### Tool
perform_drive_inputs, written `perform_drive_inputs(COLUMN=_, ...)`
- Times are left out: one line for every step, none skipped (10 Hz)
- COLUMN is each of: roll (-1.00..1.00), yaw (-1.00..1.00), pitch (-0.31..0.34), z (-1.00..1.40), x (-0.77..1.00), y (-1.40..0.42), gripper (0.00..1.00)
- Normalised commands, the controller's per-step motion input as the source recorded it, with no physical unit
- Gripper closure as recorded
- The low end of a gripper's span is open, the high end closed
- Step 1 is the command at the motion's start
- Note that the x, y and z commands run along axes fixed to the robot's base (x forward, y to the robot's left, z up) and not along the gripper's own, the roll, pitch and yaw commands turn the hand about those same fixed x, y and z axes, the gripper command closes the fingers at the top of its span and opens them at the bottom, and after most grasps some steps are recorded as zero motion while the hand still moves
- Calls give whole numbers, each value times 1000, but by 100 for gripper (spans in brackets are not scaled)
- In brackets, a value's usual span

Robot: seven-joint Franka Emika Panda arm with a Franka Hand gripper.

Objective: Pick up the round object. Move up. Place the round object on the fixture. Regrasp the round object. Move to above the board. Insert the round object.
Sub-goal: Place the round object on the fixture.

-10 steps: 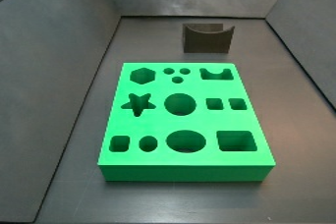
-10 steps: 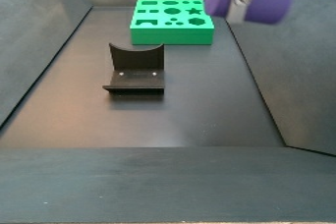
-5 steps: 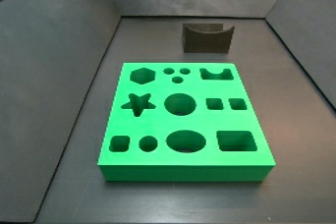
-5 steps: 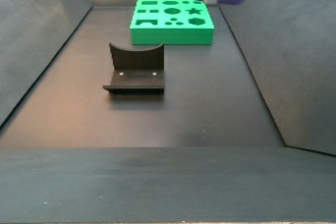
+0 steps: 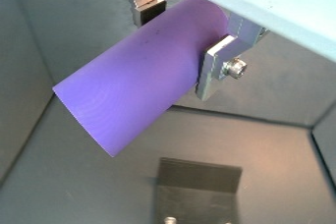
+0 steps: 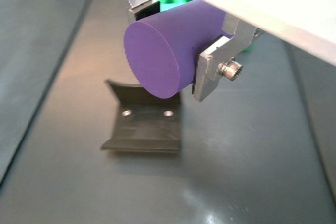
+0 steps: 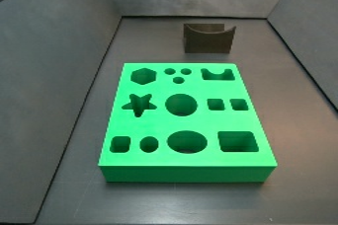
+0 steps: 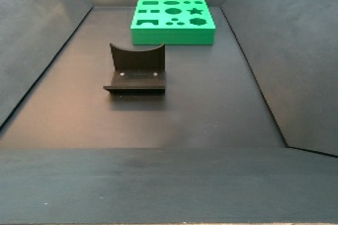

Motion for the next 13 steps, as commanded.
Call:
perform_drive_inputs(roll=-843, yaw=1000, pitch=235, z=-599, x=1000, y=-380, gripper=100)
perform_drive_inputs(roll=-933, yaw=1000, pitch=261, z=-618, x=968, y=-378, gripper=100)
perform_drive_inputs(roll=-998, yaw=1000, pitch=272, z=-450, x=925, y=-214, gripper=100)
perform_drive_inputs(roll=-1000, yaw=937, pitch=284, z=-204, x=839, y=-88, gripper=100)
perform_drive_inputs(roll=-1000, yaw=884, pitch=320, z=-87, x=744, y=-37, gripper=100)
perform_drive_inputs(roll=-1000, yaw=823, pitch=367, z=-38, x=651, y=-1, gripper=100)
perform_drive_inputs(roll=-1000, yaw=756, pitch=410, z=-39, x=575, y=17, gripper=100)
perform_drive_inputs(roll=-1000, yaw=635, pitch=479, z=-29, x=487, y=27, gripper=100)
perform_drive_inputs(roll=-1000, yaw=531, pitch=553, z=-19, x=423, y=38, gripper=100)
perform_drive_inputs(roll=-902, yaw=375, pitch=575, z=-13, x=365, y=42, gripper=100)
perform_drive_inputs(roll=-726, yaw=198, pitch=538, z=-14, x=320, y=41, gripper=100)
perform_drive_inputs(roll=-488, yaw=-6, pitch=464, z=-13, x=268, y=46, gripper=100)
perform_drive_inputs(roll=-316, yaw=-104, pitch=400, z=-11, x=232, y=43, gripper=100)
